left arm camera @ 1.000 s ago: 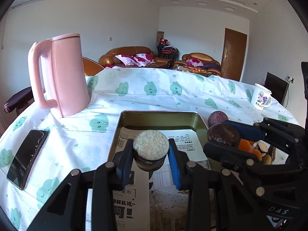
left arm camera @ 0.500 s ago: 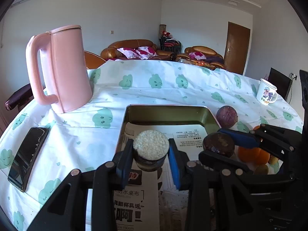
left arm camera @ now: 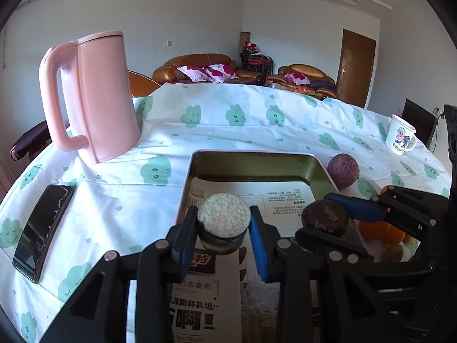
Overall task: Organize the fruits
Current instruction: 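Open both grippers to drop the cake and dark fruit into the tin, then grasp a kiwi with left gripper while right grasps another dark round fruit, then lift the kiwi with left gripper while right lifts the dark fruit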
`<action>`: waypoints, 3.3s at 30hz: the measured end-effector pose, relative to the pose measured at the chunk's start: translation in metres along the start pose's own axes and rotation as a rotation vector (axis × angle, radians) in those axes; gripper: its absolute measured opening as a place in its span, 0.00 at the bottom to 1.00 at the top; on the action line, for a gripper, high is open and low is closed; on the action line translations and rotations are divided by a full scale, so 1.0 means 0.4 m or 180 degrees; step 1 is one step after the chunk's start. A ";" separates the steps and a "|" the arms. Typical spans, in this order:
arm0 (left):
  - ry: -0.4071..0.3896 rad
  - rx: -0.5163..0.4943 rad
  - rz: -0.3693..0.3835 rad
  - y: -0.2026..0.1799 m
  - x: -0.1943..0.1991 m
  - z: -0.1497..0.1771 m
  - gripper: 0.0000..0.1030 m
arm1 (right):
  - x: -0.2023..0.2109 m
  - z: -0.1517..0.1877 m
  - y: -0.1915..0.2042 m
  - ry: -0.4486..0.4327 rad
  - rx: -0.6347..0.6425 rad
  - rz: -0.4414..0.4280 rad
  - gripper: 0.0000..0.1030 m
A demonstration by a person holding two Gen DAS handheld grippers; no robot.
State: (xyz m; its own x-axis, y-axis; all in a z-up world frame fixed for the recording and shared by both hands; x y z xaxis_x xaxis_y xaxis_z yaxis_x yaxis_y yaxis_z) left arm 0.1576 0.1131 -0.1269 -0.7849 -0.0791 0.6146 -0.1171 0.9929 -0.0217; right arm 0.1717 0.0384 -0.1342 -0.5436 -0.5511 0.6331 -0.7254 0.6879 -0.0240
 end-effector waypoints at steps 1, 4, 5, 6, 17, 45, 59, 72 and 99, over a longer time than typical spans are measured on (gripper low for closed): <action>-0.0024 0.0010 0.0006 0.001 0.004 -0.001 0.42 | 0.000 0.000 0.003 -0.0001 0.0020 -0.0007 0.44; -0.0153 0.0011 -0.0091 0.008 0.028 -0.008 0.59 | 0.012 -0.003 0.008 -0.0064 0.0090 0.0089 0.59; -0.0216 0.0012 -0.0110 0.009 0.041 -0.012 0.69 | 0.023 -0.003 0.007 -0.0104 0.0082 0.0093 0.63; -0.0289 0.0015 -0.0100 0.007 0.057 -0.015 0.72 | 0.038 -0.001 0.002 -0.0148 0.0054 0.0083 0.63; -0.0612 -0.0091 0.0434 -0.188 0.155 -0.029 0.81 | 0.305 0.170 -0.316 -0.0379 -0.0679 0.0832 0.71; 0.0356 -0.0941 0.0995 -0.536 0.029 0.143 0.41 | 0.261 0.310 -0.441 0.0059 -0.1505 0.0278 0.47; 0.0055 -0.0690 0.1151 -0.508 0.069 0.118 0.30 | 0.311 0.277 -0.416 -0.0306 -0.1165 0.0520 0.39; -0.0378 -0.0682 0.1020 -0.493 0.109 0.089 0.30 | 0.347 0.257 -0.399 -0.0590 -0.1010 0.0576 0.39; -0.0774 -0.0651 0.0907 -0.478 0.156 0.073 0.30 | 0.408 0.242 -0.376 -0.0993 -0.0830 0.0646 0.39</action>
State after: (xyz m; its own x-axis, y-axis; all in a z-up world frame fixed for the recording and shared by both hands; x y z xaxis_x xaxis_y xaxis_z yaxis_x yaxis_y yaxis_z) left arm 0.1131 -0.0843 -0.1073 -0.8920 0.2065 0.4021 0.2291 0.9734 0.0082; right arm 0.1511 -0.2006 -0.1022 -0.7940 -0.4813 0.3714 -0.4821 0.8706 0.0975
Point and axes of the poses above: each gripper's, at about its wrist camera, not at the fingertips, and x roughly against the way its jaws point, y to its left, z to its underside, the point moved 10 cm from there along -x, roughly the way its jaws point, and after that the axes turned 1 degree about -x, right-handed, at the moved point
